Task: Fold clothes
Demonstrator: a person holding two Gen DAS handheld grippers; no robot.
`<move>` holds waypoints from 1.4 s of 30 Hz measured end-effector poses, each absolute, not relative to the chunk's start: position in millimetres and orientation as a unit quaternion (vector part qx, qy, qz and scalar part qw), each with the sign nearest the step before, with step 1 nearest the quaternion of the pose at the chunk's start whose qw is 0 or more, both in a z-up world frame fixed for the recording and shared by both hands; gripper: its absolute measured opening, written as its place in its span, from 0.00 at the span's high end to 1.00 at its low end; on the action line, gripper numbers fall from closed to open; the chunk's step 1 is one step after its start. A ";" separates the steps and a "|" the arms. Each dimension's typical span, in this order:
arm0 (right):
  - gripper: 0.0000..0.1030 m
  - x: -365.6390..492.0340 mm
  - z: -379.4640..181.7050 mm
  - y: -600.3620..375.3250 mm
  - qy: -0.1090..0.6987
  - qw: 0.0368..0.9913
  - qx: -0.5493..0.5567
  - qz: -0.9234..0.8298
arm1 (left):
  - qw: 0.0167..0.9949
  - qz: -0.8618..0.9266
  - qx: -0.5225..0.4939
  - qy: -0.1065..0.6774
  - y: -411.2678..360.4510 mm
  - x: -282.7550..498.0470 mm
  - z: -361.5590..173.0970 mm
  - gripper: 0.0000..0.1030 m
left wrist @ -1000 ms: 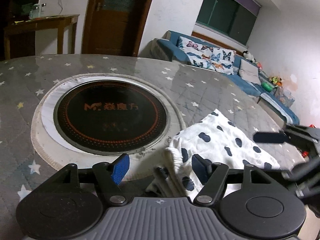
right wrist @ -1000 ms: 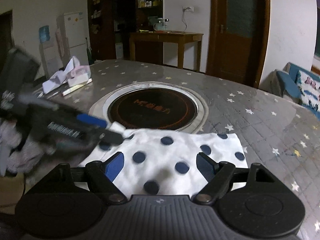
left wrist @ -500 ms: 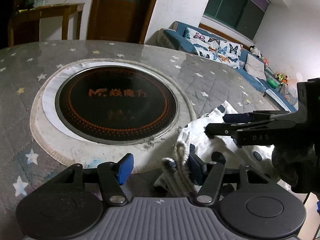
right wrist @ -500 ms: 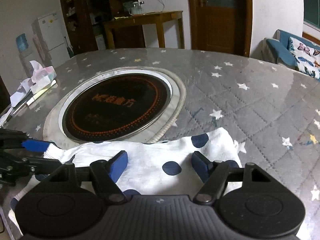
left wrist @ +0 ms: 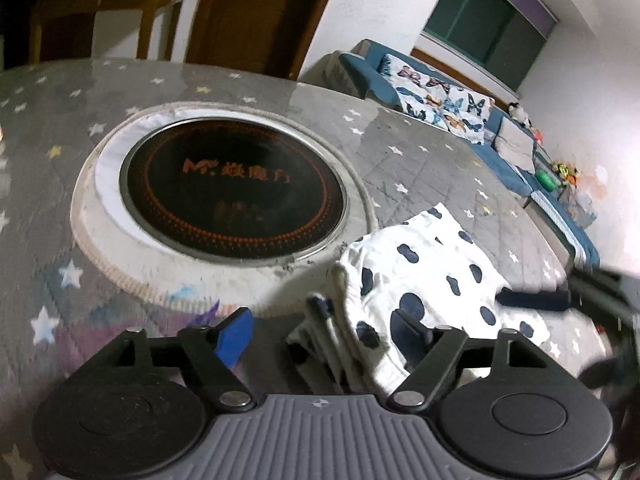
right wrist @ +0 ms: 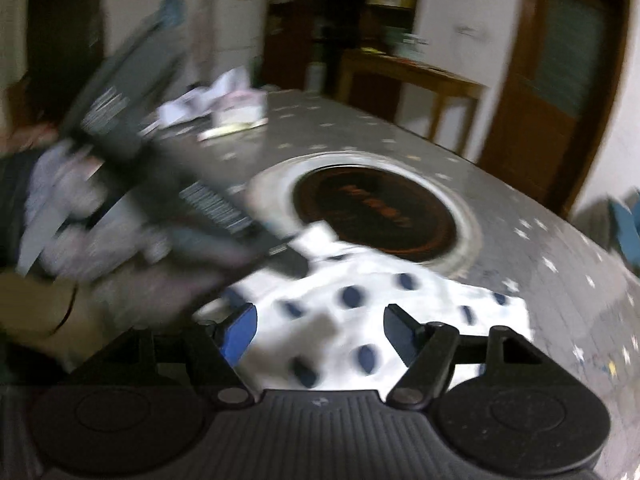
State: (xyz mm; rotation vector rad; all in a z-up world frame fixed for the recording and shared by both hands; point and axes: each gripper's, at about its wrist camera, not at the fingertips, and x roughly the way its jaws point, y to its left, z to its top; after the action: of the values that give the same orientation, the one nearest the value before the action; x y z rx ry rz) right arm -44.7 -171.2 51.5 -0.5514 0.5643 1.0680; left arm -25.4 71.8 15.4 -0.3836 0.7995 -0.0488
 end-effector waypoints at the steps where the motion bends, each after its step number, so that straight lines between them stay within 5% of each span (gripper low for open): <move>1: 0.30 -52.7 47.7 -166.5 0.256 0.781 -0.273 0.500 | 0.901 -0.022 -0.194 0.388 72.5 -27.1 16.3 0.21; 10: 0.36 -102.1 4.1 -131.7 0.181 0.735 -0.428 0.494 | 0.869 -0.016 -0.274 0.412 80.7 -39.7 11.0 0.20; 20: 0.74 -99.5 12.9 -127.8 0.169 0.769 -0.391 0.477 | 0.835 -0.029 -0.352 0.423 83.7 -42.9 -1.5 0.18; 36: 0.82 -82.0 42.1 -152.7 0.178 0.800 -0.317 0.477 | 0.739 -0.039 -0.535 0.408 85.3 -39.1 -24.2 0.13; 39: 0.82 -80.4 41.8 -156.8 0.187 0.799 -0.307 0.482 | 0.740 -0.039 -0.536 0.404 82.1 -34.5 -25.1 0.19; 41: 0.82 -79.4 41.6 -159.6 0.193 0.798 -0.300 0.485 | 0.740 -0.037 -0.535 0.405 80.5 -31.6 -26.9 0.31; 42: 0.81 -78.8 41.4 -161.0 0.196 0.798 -0.297 0.487 | 0.741 -0.037 -0.535 0.405 80.3 -30.3 -28.5 0.45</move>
State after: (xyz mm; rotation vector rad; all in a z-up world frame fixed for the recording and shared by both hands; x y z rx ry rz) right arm -78.8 -161.0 41.4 -0.6379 0.4201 1.0454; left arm -30.3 80.3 -28.5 -1.1732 0.8882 -0.0815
